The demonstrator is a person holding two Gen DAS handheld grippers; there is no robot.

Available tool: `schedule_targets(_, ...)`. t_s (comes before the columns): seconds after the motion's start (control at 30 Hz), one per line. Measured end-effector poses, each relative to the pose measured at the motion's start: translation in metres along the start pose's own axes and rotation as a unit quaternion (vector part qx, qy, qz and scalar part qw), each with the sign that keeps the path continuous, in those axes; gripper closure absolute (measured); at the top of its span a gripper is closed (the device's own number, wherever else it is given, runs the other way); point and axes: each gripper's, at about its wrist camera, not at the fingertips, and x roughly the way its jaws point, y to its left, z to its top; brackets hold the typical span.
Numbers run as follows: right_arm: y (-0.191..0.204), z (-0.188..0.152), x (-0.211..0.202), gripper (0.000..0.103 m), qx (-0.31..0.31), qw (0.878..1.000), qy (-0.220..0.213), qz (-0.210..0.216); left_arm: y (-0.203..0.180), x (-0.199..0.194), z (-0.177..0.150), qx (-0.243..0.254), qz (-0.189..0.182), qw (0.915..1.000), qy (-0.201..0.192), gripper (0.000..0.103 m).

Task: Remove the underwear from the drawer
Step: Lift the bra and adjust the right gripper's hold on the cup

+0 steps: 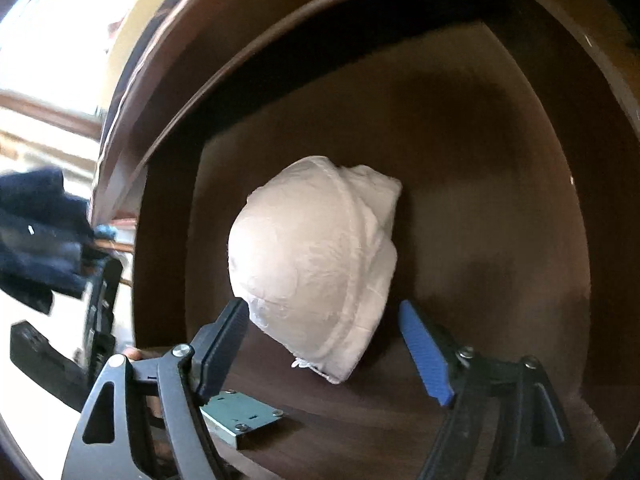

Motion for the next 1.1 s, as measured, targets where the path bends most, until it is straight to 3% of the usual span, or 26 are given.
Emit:
schedule_targets(0.13,-0.002,0.007,0.010,0.024,0.019,0.999,0.022,0.028,0.000,0.000,0.000,0.000,0.000,1.0000,0.000,0.000)
schedule_targets(0.3,0.011,0.013,0.039,0.024,0.041,0.997,0.064,0.030,0.000,0.000,0.000,0.001,-0.001,1.0000,0.000,0.000)
schedule_targets(0.57,0.012,0.014,0.052,0.024,0.105,0.991,0.059,0.054,-0.001,0.000,0.000,0.003,-0.001,1.0000,0.000,0.000)
schedule_targets(0.8,0.012,0.007,0.047,0.058,0.088,0.989,0.032,0.112,-0.002,0.000,0.001,0.007,0.001,1.0000,0.000,0.000)
schedule_targets(1.1,-0.004,0.001,0.020,0.068,0.076,0.977,-0.009,0.198,-0.003,0.001,0.000,0.012,0.002,0.9999,-0.001,0.000)
